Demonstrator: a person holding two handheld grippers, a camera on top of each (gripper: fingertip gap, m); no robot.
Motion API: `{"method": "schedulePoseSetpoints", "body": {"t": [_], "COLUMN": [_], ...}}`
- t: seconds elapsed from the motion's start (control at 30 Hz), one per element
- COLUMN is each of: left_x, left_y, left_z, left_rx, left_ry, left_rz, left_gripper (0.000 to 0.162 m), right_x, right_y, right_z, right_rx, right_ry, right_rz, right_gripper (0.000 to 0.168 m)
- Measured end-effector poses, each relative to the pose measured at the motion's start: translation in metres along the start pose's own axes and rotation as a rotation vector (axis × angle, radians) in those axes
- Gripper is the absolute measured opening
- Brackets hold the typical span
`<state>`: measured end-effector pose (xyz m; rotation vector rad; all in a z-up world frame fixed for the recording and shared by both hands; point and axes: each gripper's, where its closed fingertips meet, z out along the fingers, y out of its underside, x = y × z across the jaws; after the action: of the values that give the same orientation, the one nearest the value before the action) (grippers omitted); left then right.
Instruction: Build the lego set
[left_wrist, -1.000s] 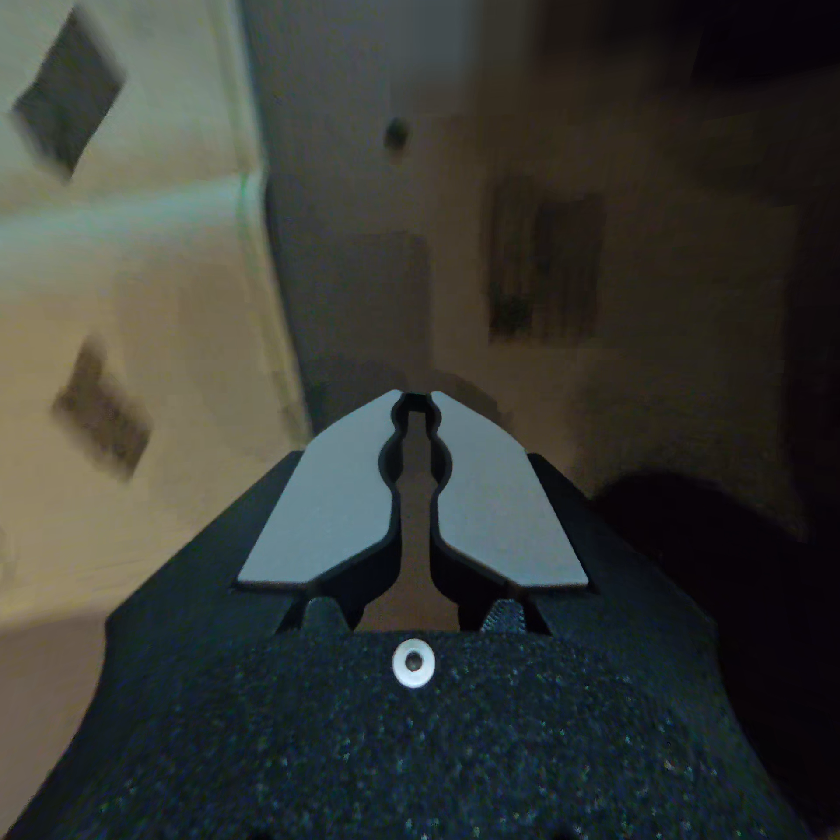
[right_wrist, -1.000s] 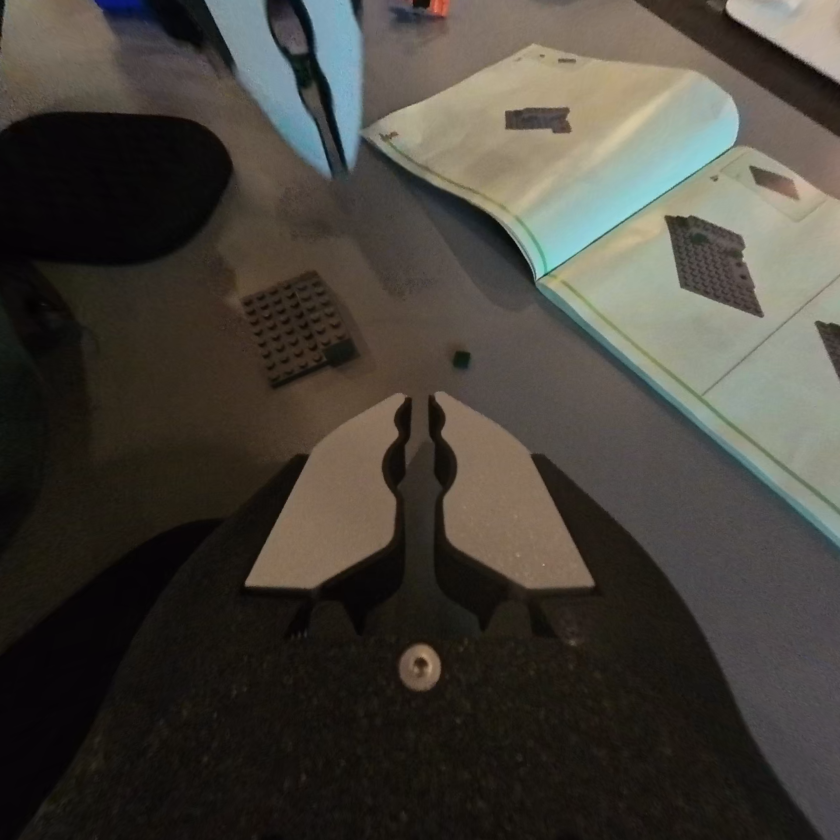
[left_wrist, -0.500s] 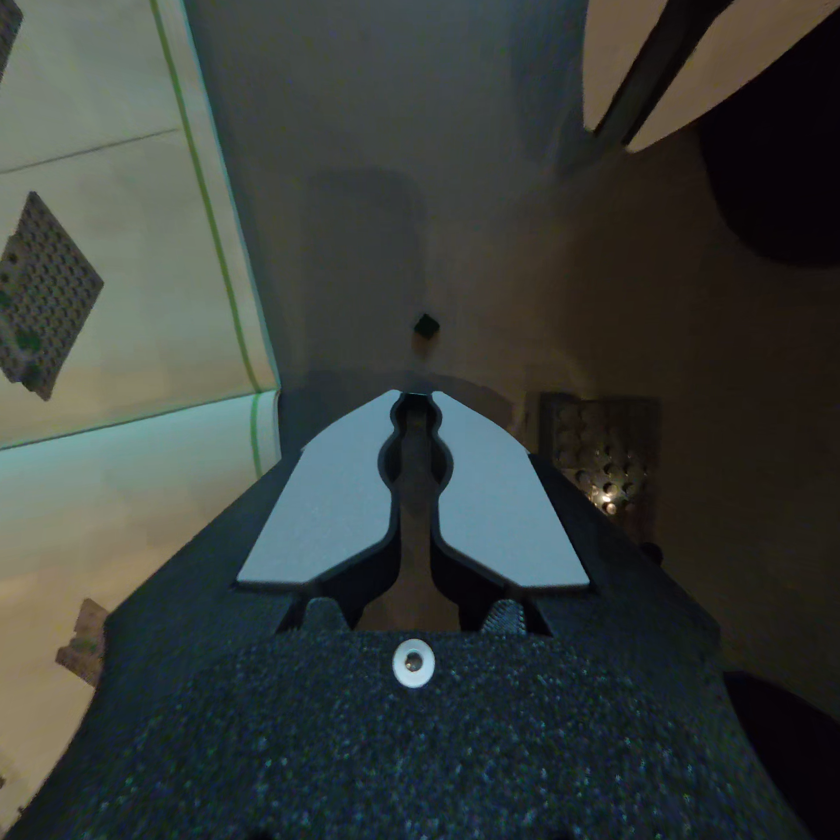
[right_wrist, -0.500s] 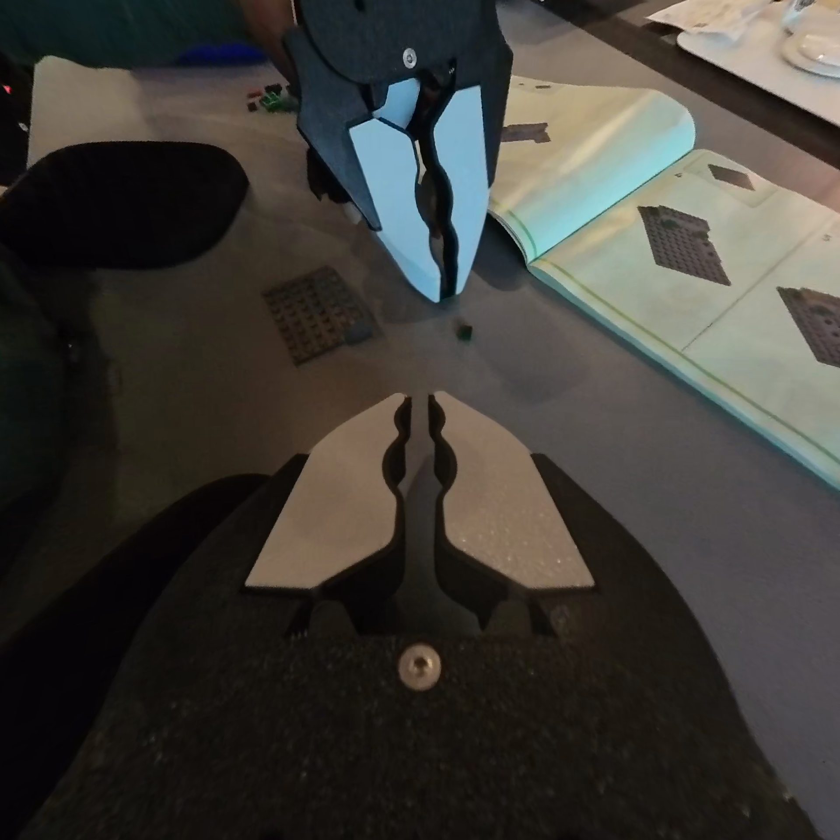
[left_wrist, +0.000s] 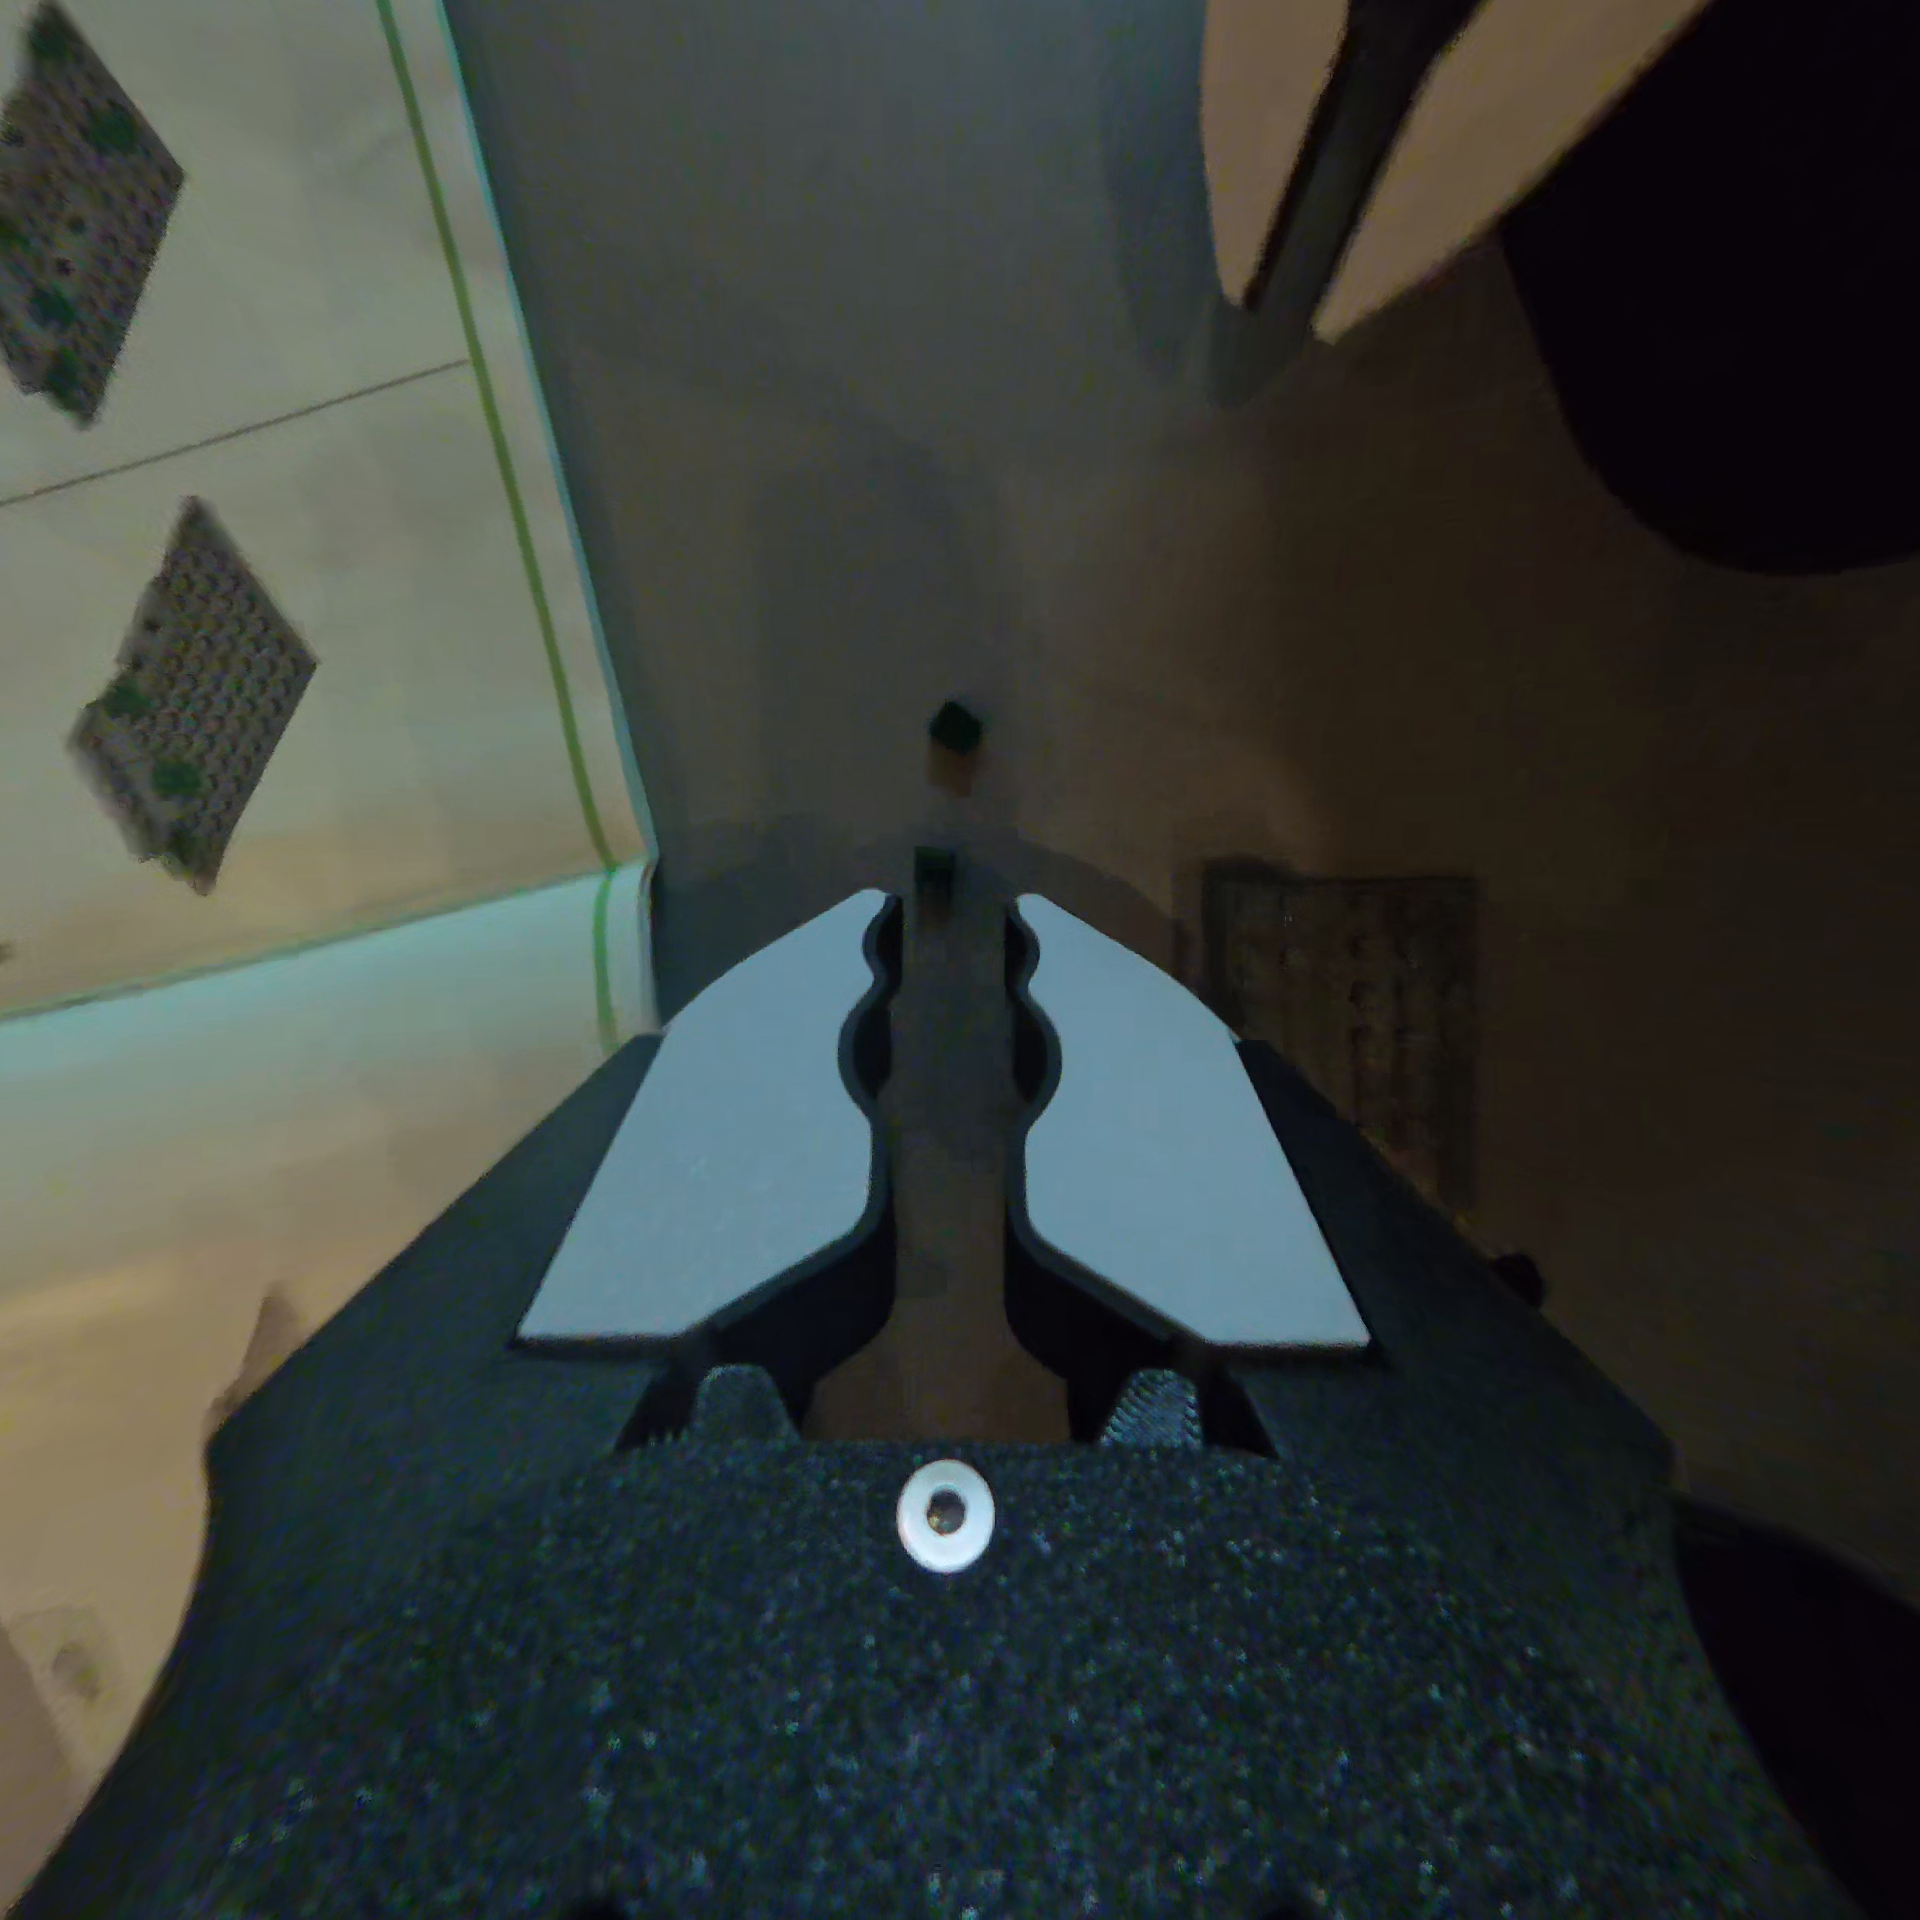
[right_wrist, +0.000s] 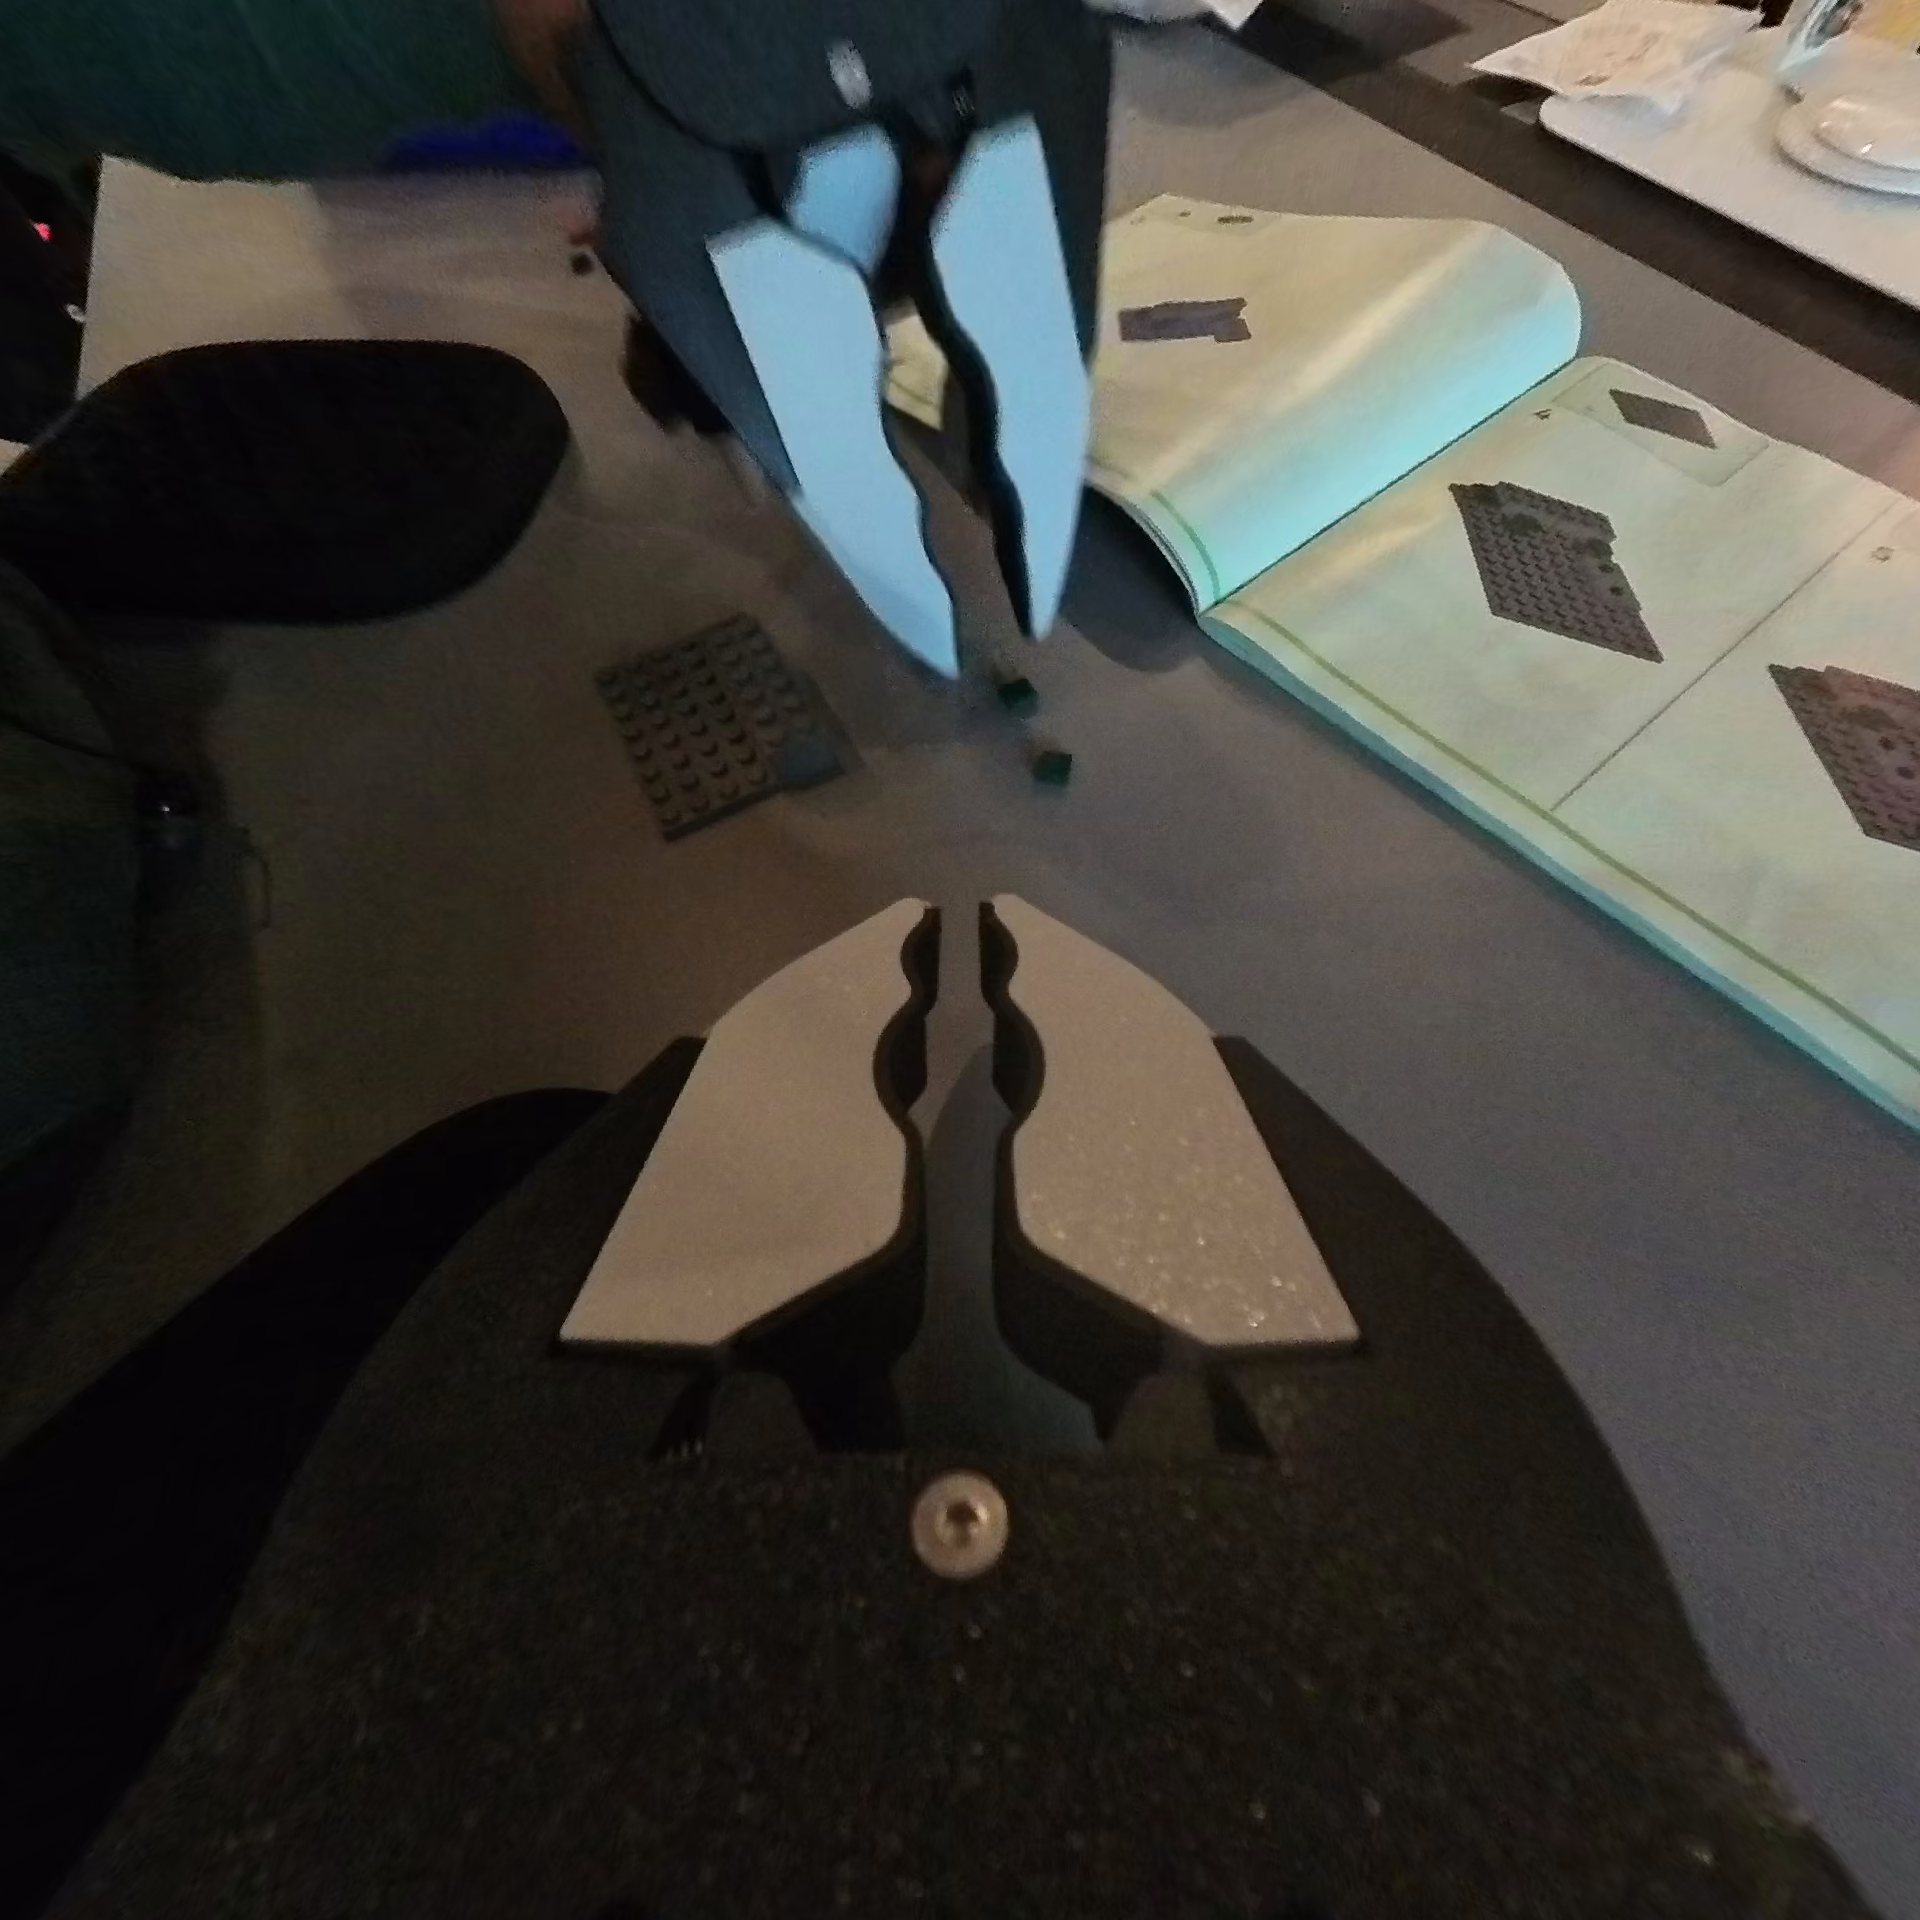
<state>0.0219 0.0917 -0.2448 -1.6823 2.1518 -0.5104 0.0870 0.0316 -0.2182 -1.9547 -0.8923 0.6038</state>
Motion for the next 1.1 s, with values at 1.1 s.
{"method": "schedulePoseSetpoints", "body": {"t": [1.1], "left_x": [0.045], "left_y": [0.261], "left_z": [-0.146], "left_rx": [-0.032], "left_ry": [-0.355], "left_rz": [-0.590], "left_gripper": [0.022], "right_x": [-0.004], "right_y": [-0.001], "right_z": [0.017], "right_rx": [-0.029], "right_ry": [-0.036], "right_rz": [0.012], "right_gripper": [0.007]}}
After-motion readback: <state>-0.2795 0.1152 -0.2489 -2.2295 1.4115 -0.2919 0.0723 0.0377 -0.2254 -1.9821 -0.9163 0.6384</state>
